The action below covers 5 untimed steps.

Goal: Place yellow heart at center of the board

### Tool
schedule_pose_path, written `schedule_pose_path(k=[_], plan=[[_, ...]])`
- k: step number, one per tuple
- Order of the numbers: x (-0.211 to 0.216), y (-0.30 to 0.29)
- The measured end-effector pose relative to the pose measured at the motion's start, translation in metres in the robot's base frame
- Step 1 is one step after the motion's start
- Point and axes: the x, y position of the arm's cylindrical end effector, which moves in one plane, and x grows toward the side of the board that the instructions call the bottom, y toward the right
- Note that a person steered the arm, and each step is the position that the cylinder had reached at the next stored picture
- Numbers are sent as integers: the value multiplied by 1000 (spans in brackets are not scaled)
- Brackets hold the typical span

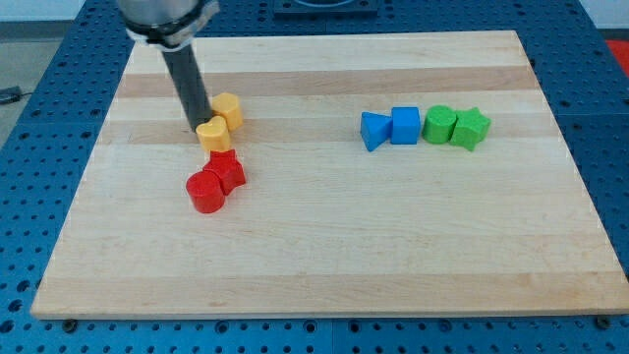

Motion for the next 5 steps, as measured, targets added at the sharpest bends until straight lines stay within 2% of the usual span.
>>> schedule_pose_path(k=[2, 5], plan=[[0, 41], [12, -40]])
